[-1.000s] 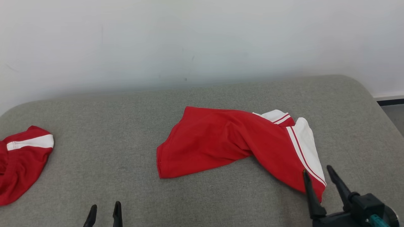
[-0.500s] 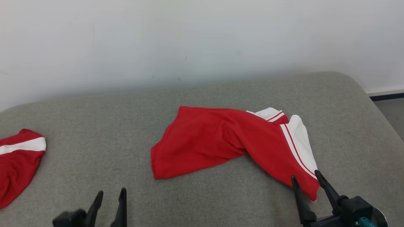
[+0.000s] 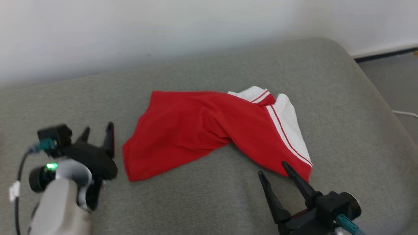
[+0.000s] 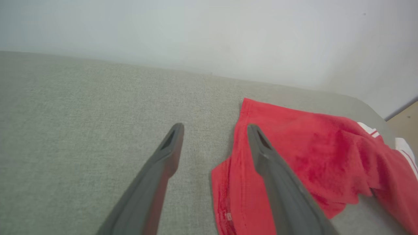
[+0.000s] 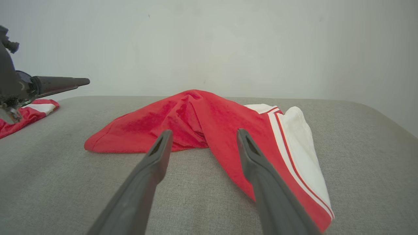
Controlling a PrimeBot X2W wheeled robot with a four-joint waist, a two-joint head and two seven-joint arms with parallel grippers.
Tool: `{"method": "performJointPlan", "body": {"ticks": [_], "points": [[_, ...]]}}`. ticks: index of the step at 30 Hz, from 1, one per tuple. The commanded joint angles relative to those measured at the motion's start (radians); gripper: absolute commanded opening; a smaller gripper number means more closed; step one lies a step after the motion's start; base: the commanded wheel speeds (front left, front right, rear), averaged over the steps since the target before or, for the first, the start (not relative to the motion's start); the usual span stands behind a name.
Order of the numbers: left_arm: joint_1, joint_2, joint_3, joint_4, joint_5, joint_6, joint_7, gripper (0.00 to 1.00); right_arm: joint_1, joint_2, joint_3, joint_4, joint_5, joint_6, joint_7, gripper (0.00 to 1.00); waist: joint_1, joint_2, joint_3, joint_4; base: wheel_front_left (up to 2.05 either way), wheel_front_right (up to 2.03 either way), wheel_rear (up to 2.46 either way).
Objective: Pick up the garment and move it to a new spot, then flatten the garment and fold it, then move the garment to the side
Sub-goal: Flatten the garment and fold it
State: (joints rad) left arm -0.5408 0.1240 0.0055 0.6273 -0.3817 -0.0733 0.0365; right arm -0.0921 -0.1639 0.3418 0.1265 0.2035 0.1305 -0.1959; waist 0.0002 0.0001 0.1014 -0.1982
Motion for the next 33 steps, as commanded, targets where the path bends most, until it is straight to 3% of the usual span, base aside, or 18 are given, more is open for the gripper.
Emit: {"method": "performJointPlan", "body": {"ticks": [1, 11, 23, 24, 26, 33], "points": [[-0.035, 0.015, 0.006, 0.016, -0.011, 0.008, 0.011, 1.00, -0.017, -0.001, 0.009, 0.002, 0.011, 0.001, -0.007, 1.00, -0.0002, -0.0001, 0.097, -0.099, 0.00, 0.00, 0.00], [-0.283, 0.065, -0.020, 0.188, 0.013, 0.062, 0.183, 1.00, -0.075, 0.021, 0.060, 0.024, 0.025, 0.001, -0.043, 1.00, -0.0002, -0.0001, 0.222, -0.206, 0.00, 0.00, 0.00], [-0.350, 0.063, -0.096, 0.320, 0.063, 0.102, 0.354, 1.00, -0.097, 0.040, 0.057, 0.053, 0.031, 0.001, -0.063, 1.00, -0.0002, -0.0001, 0.255, -0.222, 0.00, 0.00, 0.00], [-0.350, 0.061, -0.104, 0.326, 0.064, 0.102, 0.363, 0.62, -0.098, 0.040, 0.055, 0.056, 0.031, 0.001, -0.064, 1.00, -0.0002, -0.0001, 0.254, -0.221, 0.00, 0.00, 0.00], [-0.351, 0.059, -0.116, 0.324, 0.072, 0.103, 0.353, 0.00, -0.098, 0.039, 0.051, 0.058, 0.032, 0.001, -0.066, 1.00, -0.0002, -0.0001, 0.250, -0.216, 0.00, 0.00, 0.00], [-0.386, 0.066, -0.127, 0.254, 0.084, 0.089, 0.194, 0.00, -0.100, 0.031, 0.052, 0.068, 0.034, 0.001, -0.067, 1.00, -0.0002, -0.0001, 0.221, -0.183, 0.00, 0.00, 0.00]]}}
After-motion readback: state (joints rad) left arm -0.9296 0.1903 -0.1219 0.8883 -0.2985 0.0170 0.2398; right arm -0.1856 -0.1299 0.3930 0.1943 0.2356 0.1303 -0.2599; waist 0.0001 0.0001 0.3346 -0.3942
